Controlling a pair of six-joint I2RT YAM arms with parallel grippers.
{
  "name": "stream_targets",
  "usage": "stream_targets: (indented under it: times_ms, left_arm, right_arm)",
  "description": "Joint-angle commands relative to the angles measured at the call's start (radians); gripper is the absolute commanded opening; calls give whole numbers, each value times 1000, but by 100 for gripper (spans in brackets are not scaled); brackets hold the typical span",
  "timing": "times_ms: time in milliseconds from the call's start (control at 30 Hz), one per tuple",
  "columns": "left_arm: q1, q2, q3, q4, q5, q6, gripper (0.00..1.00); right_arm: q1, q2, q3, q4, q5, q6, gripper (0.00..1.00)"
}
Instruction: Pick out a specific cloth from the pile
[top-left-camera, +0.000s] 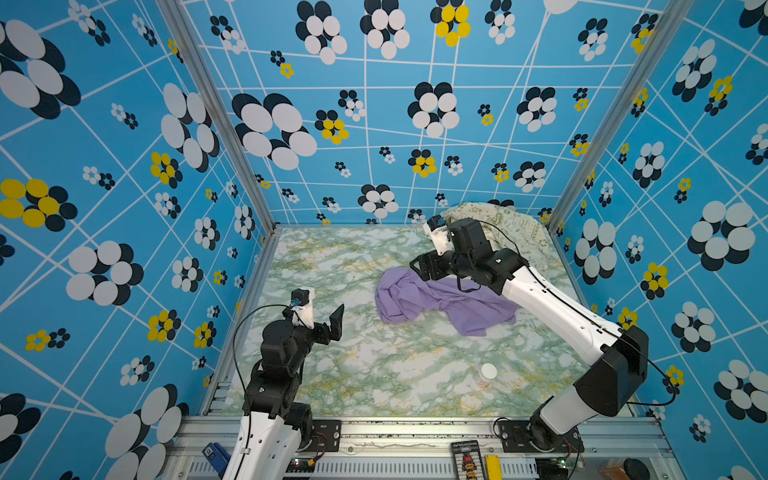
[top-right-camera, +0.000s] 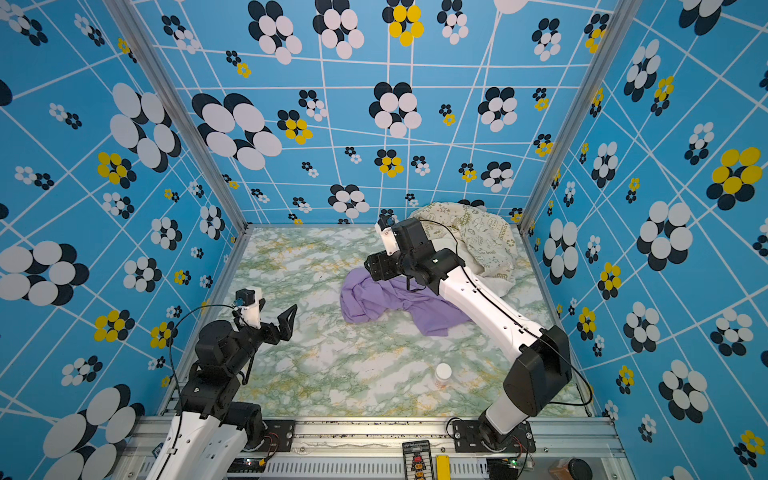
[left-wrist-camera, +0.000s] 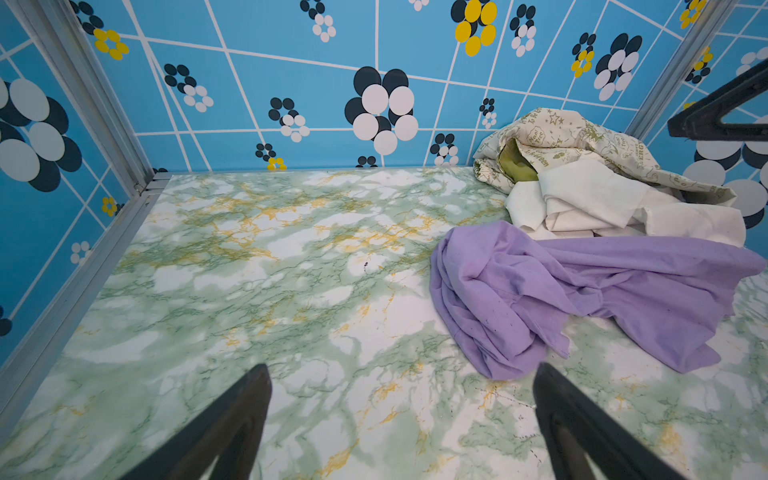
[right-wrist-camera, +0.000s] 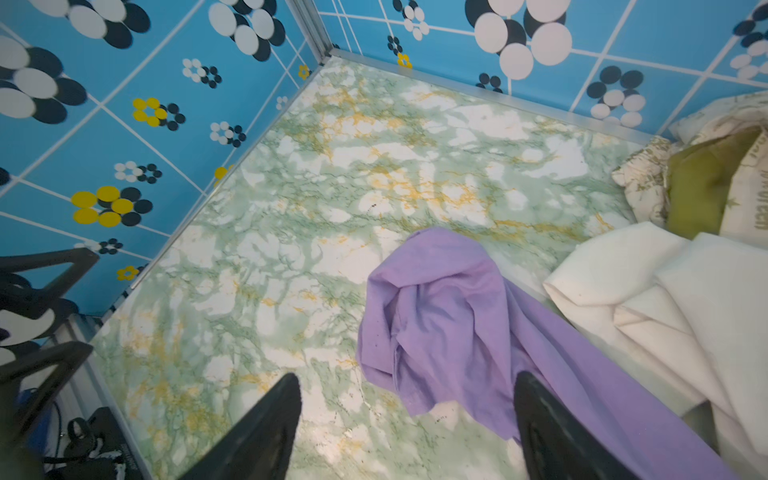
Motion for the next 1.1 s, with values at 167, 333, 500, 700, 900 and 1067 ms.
stream_targets:
  times_ms: [167,333,500,700,900,1067]
  left_arm:
    - [-7,-12,-18,-2,-2,-1,99]
    - [-7,-13,-19,-4,-2,-2,99]
    - [-8,-11,-21,-2,-3,-1,99]
    - [-8,-10,-19,-2,-4,0,99]
    - [-8,-13,-19,-5,-3,0,99]
    - [-8,-13,-19,-4,-2,2,99]
  right_arm:
    - [-2,11,-65,-89,112,-50,81]
    - [1,96,-71,-98,58,5,75]
    - [21,198,-50,-104,22,40,73]
    - [34,313,-3,-95,1,91,71]
    - [40,405,28,-55,-42,146,64]
    - [41,443,36,-12,-1,167,54]
